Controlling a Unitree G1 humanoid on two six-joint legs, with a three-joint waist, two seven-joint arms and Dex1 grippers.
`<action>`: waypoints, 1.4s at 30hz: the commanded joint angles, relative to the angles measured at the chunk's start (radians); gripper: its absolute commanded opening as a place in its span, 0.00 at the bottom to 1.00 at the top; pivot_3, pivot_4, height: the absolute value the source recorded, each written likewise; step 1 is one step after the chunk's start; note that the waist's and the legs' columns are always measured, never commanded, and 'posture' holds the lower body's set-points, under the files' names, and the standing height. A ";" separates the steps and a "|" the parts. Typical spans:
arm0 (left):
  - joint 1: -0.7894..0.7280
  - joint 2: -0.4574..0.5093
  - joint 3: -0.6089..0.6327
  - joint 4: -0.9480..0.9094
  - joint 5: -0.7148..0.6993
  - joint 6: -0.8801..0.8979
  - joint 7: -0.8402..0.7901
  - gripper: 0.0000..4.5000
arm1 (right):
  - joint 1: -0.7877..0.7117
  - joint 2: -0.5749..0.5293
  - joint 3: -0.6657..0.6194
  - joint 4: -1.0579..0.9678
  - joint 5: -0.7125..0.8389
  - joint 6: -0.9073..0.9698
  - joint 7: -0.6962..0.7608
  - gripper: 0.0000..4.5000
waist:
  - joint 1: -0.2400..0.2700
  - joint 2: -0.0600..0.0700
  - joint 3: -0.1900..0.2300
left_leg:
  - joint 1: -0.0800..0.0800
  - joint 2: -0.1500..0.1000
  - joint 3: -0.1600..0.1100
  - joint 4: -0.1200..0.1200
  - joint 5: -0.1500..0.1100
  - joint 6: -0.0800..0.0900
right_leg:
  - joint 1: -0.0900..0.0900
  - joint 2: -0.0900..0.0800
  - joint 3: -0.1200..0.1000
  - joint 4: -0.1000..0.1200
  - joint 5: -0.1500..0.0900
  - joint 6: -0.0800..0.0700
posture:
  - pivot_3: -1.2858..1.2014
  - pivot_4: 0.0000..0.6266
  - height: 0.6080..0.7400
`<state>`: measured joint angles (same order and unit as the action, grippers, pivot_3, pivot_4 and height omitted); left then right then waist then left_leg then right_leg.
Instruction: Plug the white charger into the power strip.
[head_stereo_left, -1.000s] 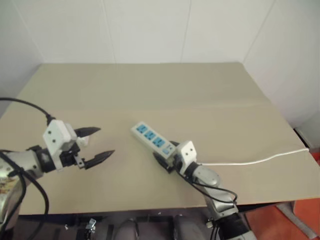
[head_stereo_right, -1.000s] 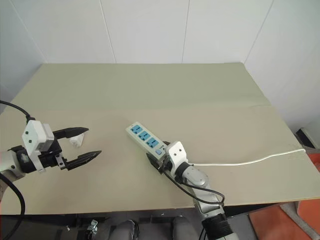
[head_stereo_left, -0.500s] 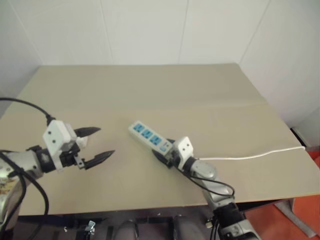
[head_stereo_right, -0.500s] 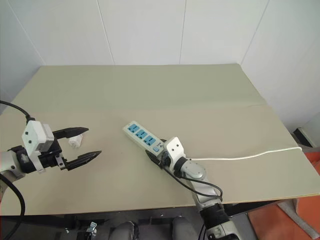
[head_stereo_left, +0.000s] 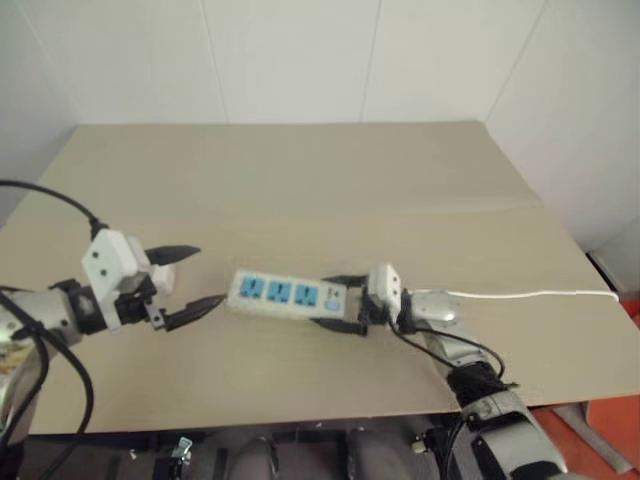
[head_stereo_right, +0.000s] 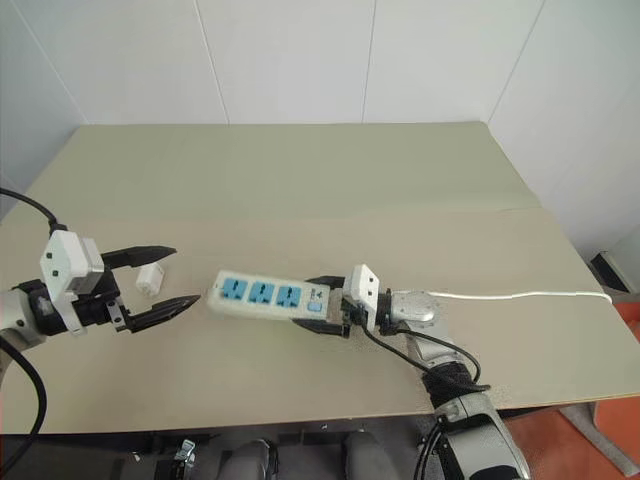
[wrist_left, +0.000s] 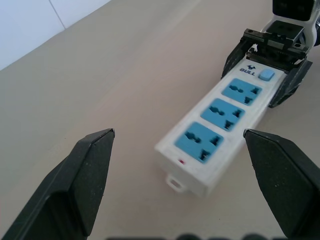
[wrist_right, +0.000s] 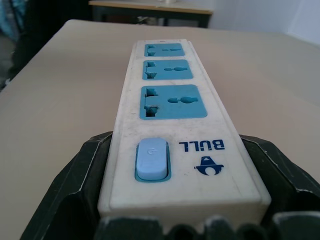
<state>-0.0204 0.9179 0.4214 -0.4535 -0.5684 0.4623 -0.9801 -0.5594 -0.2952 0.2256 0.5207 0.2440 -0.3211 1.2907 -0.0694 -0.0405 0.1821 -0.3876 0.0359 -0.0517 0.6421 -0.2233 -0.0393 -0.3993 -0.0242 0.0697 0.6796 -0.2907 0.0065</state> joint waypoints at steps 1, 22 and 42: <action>-0.013 0.033 0.033 0.006 -0.018 0.009 -0.016 1.00 | -0.061 0.011 0.004 0.087 0.002 -0.070 0.098 0.76 | -0.001 0.000 0.000 | 0.000 0.000 0.000 0.000 0.000 0.000 | 0.000 0.000 0.000 0.000 0.000 0.000 | 0.52 0.24 1.00; -1.593 -0.115 -0.319 1.544 0.227 1.152 0.976 1.00 | -0.051 0.076 0.011 0.187 -0.062 -0.096 0.117 0.76 | -0.005 -0.002 -0.001 | -0.001 -0.003 -0.003 0.002 0.000 -0.002 | -0.006 -0.001 -0.004 0.009 -0.002 0.004 | 0.52 0.24 1.00; -1.405 -0.236 -0.227 1.682 0.413 0.959 0.965 1.00 | 0.062 0.057 0.025 -0.007 -0.066 0.013 0.044 0.76 | 0.005 -0.003 -0.001 | -0.002 -0.003 -0.002 0.002 0.000 -0.006 | -0.007 -0.003 -0.004 0.014 -0.002 0.004 | 0.52 0.24 1.00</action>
<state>-1.4211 0.6760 0.1832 1.2307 -0.1628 1.4393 -0.0129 -0.5222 -0.2444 0.2303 0.5301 0.1802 -0.3287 1.3377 -0.0649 -0.0432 0.1808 -0.3896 0.0325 -0.0539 0.6445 -0.2234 -0.0456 -0.4066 -0.0276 0.0654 0.6931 -0.2925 0.0106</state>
